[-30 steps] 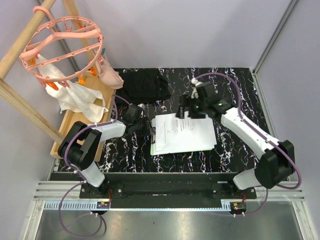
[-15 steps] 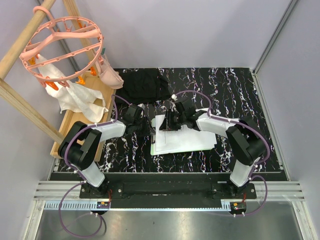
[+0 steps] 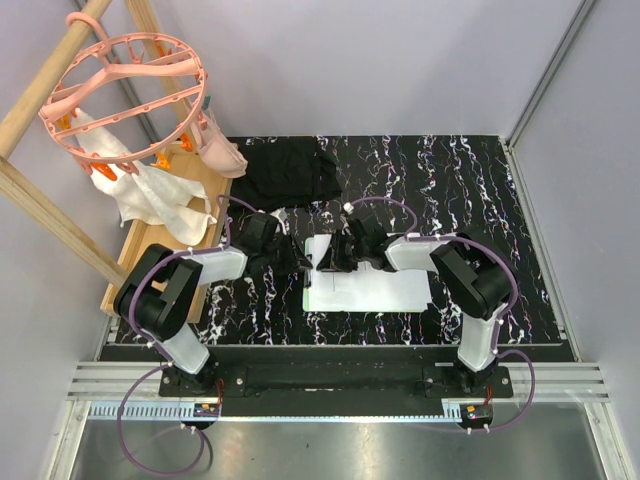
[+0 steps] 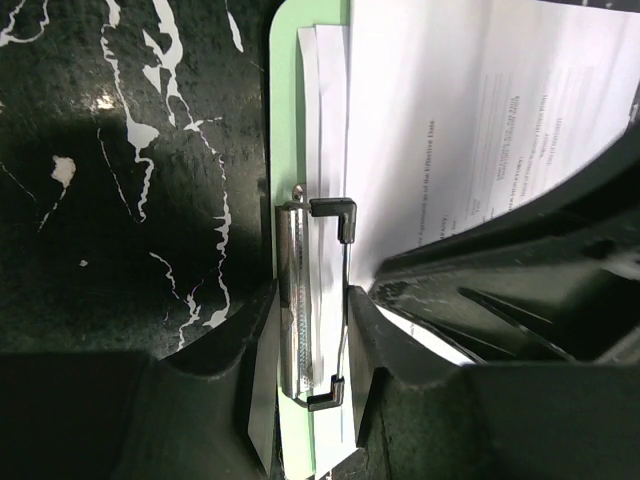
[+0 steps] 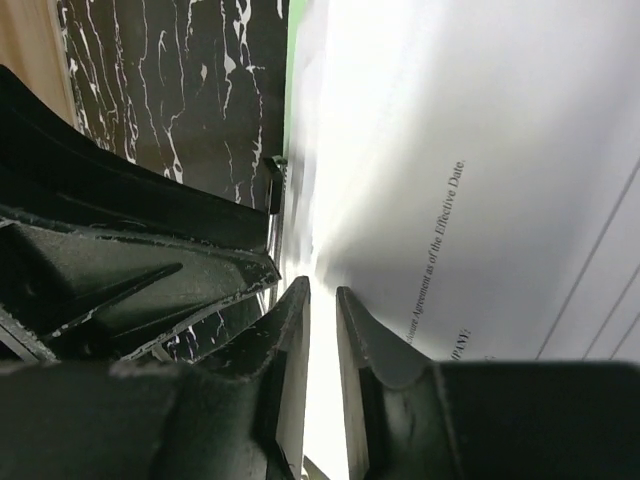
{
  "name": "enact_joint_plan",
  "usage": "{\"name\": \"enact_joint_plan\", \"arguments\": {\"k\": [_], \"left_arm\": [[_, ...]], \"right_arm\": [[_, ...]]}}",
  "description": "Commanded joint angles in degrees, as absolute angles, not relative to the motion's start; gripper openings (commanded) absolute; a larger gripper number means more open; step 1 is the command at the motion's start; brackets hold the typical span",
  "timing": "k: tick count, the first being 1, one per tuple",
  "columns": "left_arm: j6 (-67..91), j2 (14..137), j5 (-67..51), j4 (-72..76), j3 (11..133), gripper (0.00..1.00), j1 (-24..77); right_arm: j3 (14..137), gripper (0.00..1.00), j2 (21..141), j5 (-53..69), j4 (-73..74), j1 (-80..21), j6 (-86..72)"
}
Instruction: Put the files into the folder
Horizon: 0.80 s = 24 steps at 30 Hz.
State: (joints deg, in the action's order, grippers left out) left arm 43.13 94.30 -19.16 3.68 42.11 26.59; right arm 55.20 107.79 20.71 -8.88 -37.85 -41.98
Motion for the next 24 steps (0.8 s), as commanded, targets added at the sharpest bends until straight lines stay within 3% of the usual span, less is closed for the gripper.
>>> {"name": "enact_joint_plan", "arguments": {"k": [1, 8, 19, 24], "left_arm": [[44.1, 94.4, -23.3, 8.5, 39.6, 0.0, 26.5], [44.4, 95.0, -21.4, 6.0, 40.4, 0.0, 26.6], [43.0, 93.4, -17.4, 1.5, 40.8, 0.0, 26.6], [43.2, 93.4, -17.4, 1.5, 40.8, 0.0, 26.6]], "right_arm": [[53.9, 0.24, 110.9, 21.4, -13.7, -38.3, -44.1], [54.7, 0.23, 112.9, 25.3, -17.9, -38.3, -47.8], [59.9, 0.28, 102.8, 24.4, -3.4, -38.3, -44.9], [62.0, 0.38, 100.3, 24.4, -0.4, -38.3, -43.6]]}}
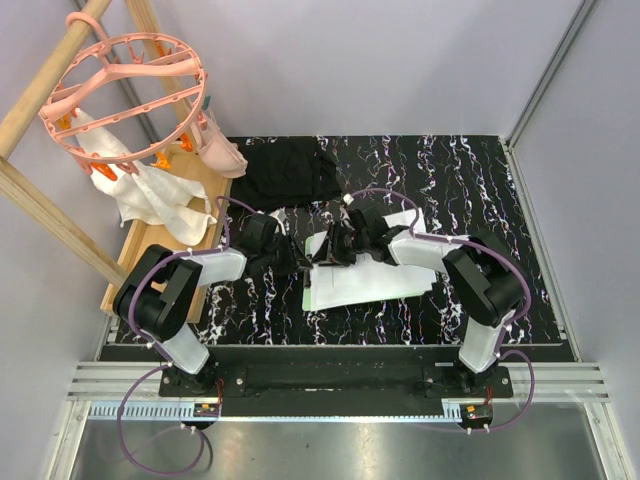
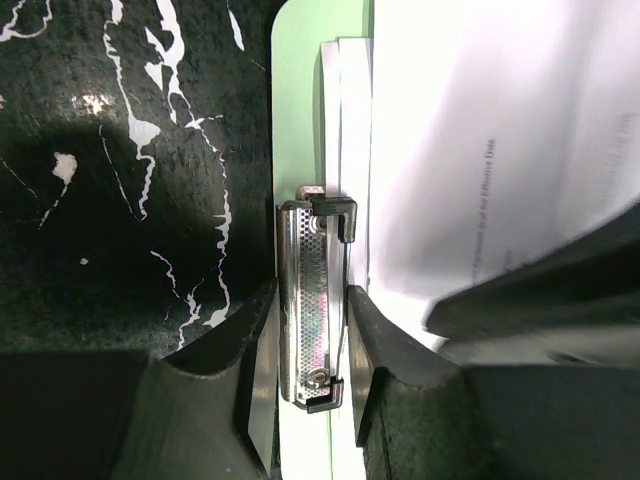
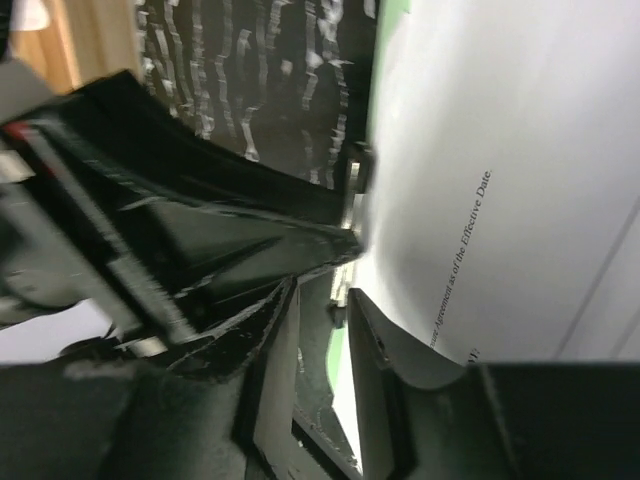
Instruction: Put the files into the folder
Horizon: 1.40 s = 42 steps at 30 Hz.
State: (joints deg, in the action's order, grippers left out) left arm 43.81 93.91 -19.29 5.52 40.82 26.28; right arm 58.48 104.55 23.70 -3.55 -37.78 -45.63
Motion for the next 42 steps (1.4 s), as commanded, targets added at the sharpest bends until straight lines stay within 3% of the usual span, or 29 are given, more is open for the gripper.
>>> {"name": "enact_joint_plan", "arguments": {"k": [1, 11, 17, 18, 23, 28, 34, 42], "left_arm": [[43.2, 93.4, -17.4, 1.4, 40.9, 0.0, 26.5], [43.1, 94.0, -17.3, 0.8, 41.7, 0.0, 26.6], [43.0, 93.9, -17.2, 0.5, 41.9, 0.0, 26.6], [43.0, 93.9, -17.2, 0.4, 41.9, 0.0, 26.6], [42.8, 94.1, -17.8, 0.4, 42.4, 0.0, 26.6], [43.0, 94.6, -18.4, 0.8, 42.5, 0.0, 26.6], [43.0, 95.1, -18.7, 0.7, 42.6, 0.0, 26.6], [42.9, 95.5, -18.5, 0.2, 44.1, 0.0, 26.6]], "right_arm": [[62.3, 0.42, 100.1, 24.3, 1.6, -38.2, -43.2], [68.3, 0.59, 94.1, 22.2, 13.5, -38.3, -36.8], [72.8, 0.83, 87.5, 9.2, 29.2, -36.9, -28.6], [72.7, 0.9, 85.5, 7.2, 31.1, -35.0, -27.8], [65.5, 1.0, 75.7, 6.9, 36.2, -20.7, -23.7], [61.4, 1.0, 71.1, 10.7, 38.1, -9.3, -20.3], [58.5, 1.0, 72.0, 14.6, 37.8, -7.5, -20.0], [53.2, 0.8, 74.4, 20.4, 29.7, -7.3, -20.8]]}}
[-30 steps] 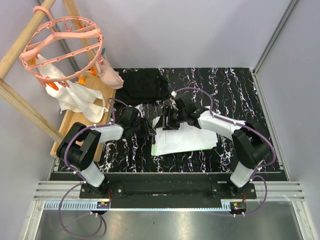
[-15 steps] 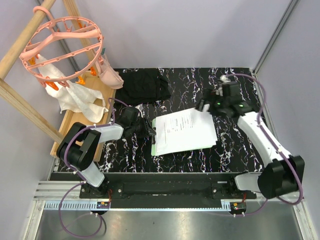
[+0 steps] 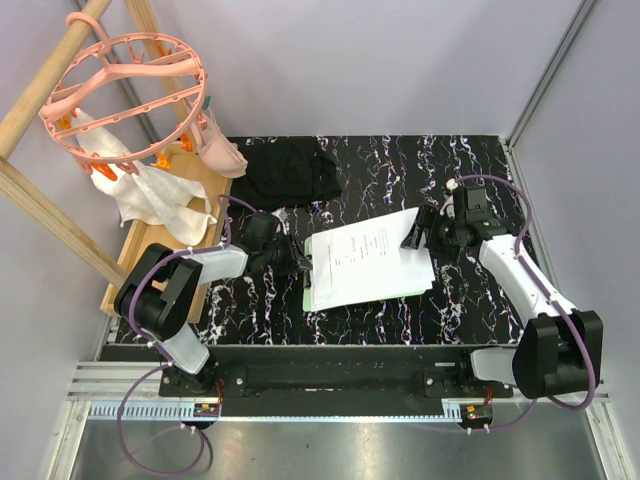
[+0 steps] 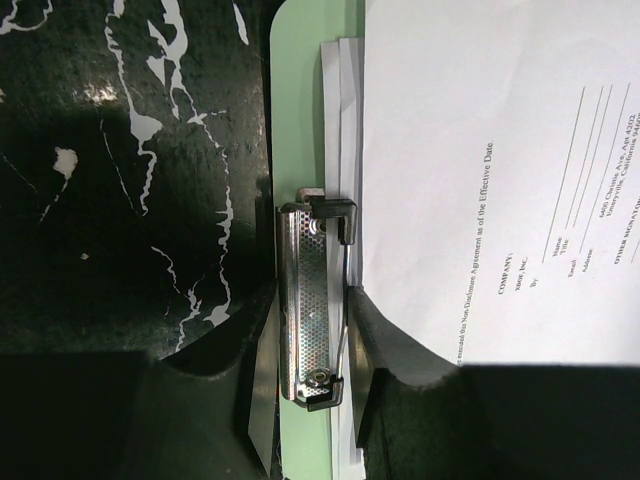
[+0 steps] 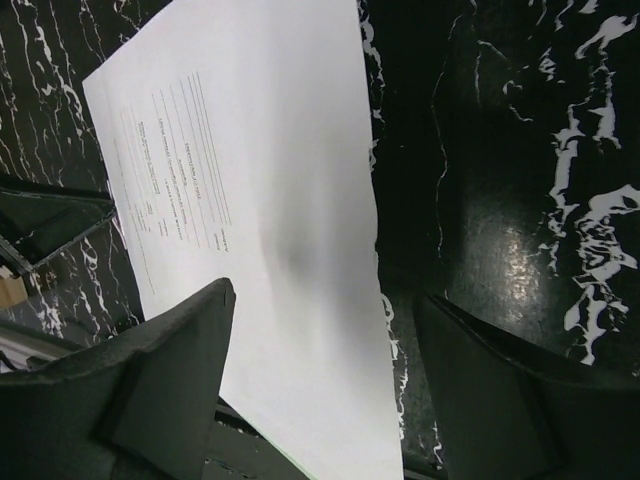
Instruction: Put the files into the folder
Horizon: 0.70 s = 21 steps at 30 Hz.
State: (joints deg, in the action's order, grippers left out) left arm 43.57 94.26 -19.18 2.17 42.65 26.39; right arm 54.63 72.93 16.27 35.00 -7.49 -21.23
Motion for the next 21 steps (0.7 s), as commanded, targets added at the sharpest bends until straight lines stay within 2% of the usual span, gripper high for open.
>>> {"name": "enact_joint_plan", "arguments": {"k": [1, 8, 9, 10, 13, 21], "left_arm": [[42.6, 95.4, -18.5, -1.0, 44.2, 0.0, 26.5], [42.1, 94.0, -20.8, 5.0, 41.1, 0.0, 26.0], [42.2, 93.7, -21.0, 5.8, 40.7, 0.0, 26.0], [42.2, 93.6, -21.2, 6.4, 39.9, 0.0, 25.9], [42.3, 93.7, -21.2, 7.7, 39.1, 0.0, 25.8], [43.2, 92.1, -21.5, 12.9, 37.3, 0.0, 25.6]], "right_arm": [[52.1, 0.79, 74.8, 20.3, 29.3, -7.3, -20.9], [48.6, 0.67, 79.2, 15.3, 26.0, -7.3, -21.7], [48.2, 0.65, 79.9, 14.7, 25.8, -7.3, -21.8], [48.1, 0.57, 81.5, 14.5, 25.7, -7.3, -21.9], [47.0, 0.49, 83.9, 14.9, 23.7, -7.3, -22.3], [45.3, 0.48, 86.2, 15.4, 20.1, -7.4, -21.3]]}}
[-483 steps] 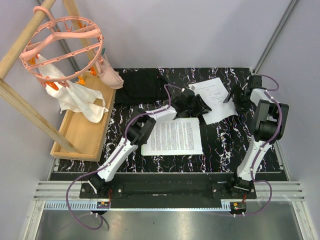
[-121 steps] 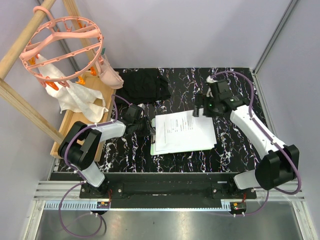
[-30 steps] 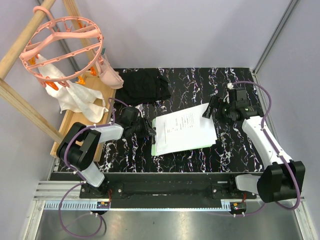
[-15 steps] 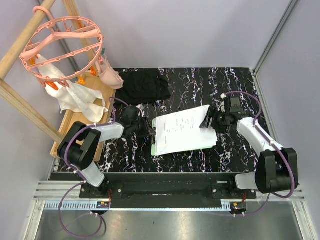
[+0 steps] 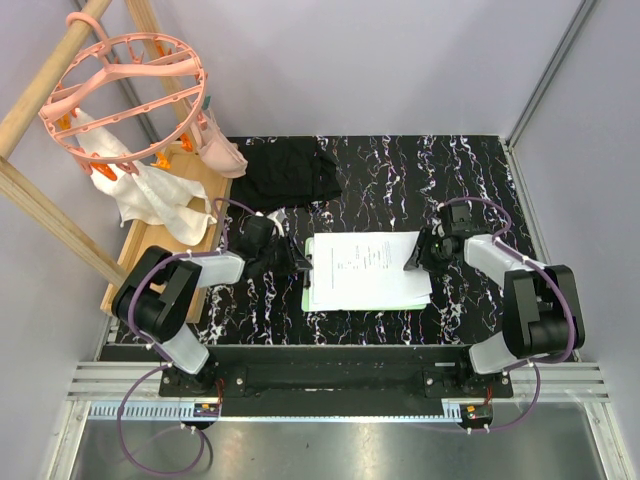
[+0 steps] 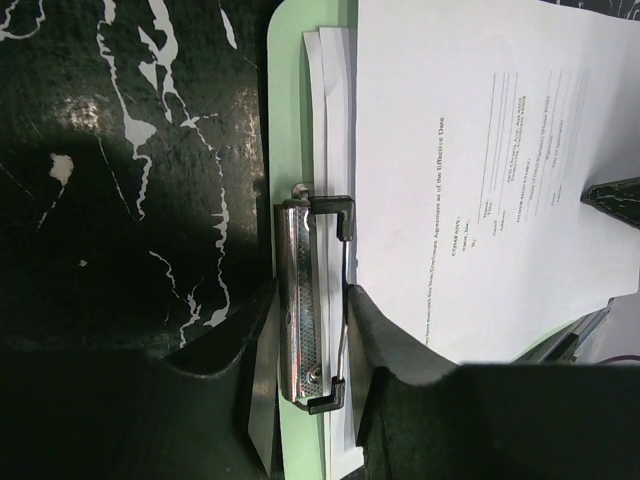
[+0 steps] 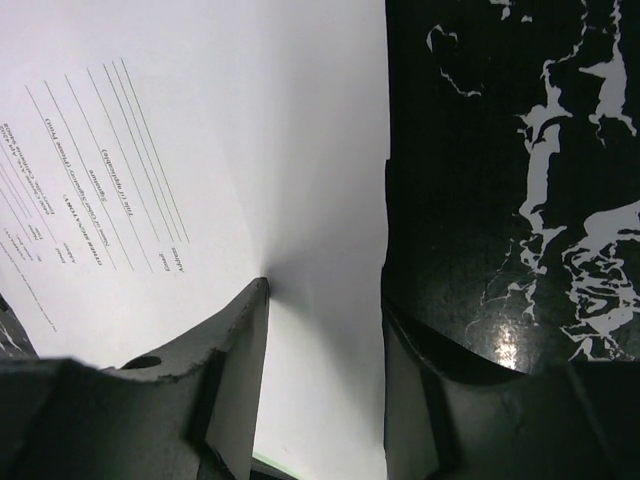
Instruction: Put the files into the folder
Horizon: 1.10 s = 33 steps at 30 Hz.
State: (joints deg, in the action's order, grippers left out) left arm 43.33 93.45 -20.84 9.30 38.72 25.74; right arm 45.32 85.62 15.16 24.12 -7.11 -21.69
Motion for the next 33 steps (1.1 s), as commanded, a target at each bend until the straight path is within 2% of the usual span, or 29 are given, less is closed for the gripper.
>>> {"name": "enact_joint_plan", "arguments": {"k": [1, 19, 25, 26, 28, 33], "left_arm": [[43.3, 91.9, -21.6, 13.0, 37.2, 0.0, 25.6], [44.2, 89.5, -20.5, 14.5, 36.4, 0.0, 25.6], [44.4, 88.3, -21.0, 16.6, 35.2, 0.0, 25.5], [44.8, 88.3, -21.4, 17.1, 34.8, 0.0, 25.4], [45.4, 88.5, -22.7, 18.4, 34.3, 0.0, 24.8], [46.6, 89.0, -24.9, 18.8, 34.8, 0.0, 24.4]], "right_arm": [[45.4, 0.48, 86.2, 15.3, 20.0, -7.4, -21.3], [46.9, 0.56, 88.2, 14.2, 19.1, -11.6, -21.2], [47.7, 0.5, 88.0, 12.7, 19.8, -12.0, -20.5], [47.9, 0.4, 87.8, 12.5, 19.7, -12.0, -20.1], [48.1, 0.34, 87.5, 12.5, 19.7, -12.0, -18.9], [48.8, 0.33, 87.9, 12.1, 19.6, -14.3, -18.1]]}}
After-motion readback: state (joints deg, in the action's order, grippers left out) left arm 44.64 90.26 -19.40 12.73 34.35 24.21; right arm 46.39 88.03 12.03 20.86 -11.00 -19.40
